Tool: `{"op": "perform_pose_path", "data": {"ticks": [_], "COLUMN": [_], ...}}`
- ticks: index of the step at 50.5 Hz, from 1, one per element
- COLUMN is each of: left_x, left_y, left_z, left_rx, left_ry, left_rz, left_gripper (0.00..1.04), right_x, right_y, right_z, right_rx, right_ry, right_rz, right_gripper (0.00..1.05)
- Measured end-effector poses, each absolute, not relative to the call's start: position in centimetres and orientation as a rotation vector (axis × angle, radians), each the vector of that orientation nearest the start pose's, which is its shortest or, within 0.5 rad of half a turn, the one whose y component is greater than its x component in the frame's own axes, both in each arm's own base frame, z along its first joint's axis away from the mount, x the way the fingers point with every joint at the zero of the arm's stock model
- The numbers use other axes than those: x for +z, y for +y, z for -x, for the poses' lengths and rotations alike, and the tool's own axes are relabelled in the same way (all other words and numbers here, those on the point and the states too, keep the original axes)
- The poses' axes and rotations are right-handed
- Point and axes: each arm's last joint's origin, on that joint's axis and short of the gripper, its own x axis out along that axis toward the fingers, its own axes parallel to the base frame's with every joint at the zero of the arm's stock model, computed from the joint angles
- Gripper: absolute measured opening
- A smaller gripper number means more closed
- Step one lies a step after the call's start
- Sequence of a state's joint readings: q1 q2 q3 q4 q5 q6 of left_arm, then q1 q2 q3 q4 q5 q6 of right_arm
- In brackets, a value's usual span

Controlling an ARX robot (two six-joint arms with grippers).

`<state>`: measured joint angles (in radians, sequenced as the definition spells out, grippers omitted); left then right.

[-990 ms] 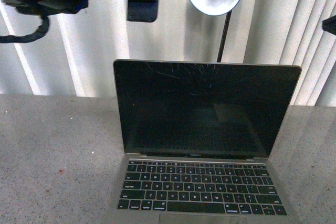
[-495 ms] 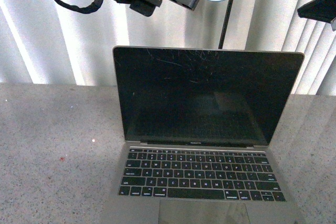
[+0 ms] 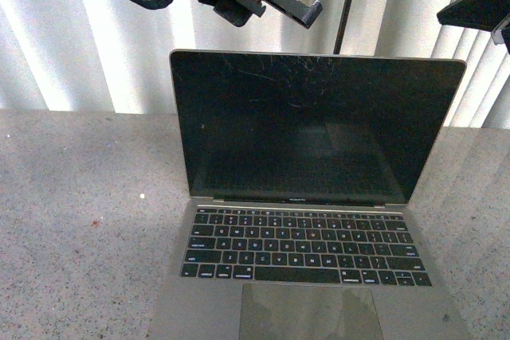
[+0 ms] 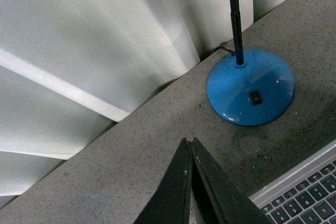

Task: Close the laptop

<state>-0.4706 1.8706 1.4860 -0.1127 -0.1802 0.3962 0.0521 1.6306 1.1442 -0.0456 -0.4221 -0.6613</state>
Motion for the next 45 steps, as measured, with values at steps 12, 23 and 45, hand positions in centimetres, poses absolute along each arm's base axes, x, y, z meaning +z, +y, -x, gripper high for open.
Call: {"op": "perform_pose_path", "data": {"ticks": [12,23,45], "left_x": [27.0,26.6,26.0], "left_y": [-19.3,-19.4,-19.6], "left_z": [-38.8,-39.6,-40.2], "left_rx": [-0.412,-0.414,-0.438], "left_ry": [0.433,0.445,0.497], "left_rz": [-0.574,-0.598,-0.640], "left_gripper": [0.04,0.04,0.04], "right_x": [25.3,24.8,24.7], "right_y": [4.2,5.1,5.3], "right_z": [-37.2,-37.8,-38.1], "right_rx": [0.658,0.697,0.734], "right_ry": [0.372,0.386,0.418], "right_rz": [0.570,0.597,0.637], "right_gripper": [0.03,0.03,0.03]}}
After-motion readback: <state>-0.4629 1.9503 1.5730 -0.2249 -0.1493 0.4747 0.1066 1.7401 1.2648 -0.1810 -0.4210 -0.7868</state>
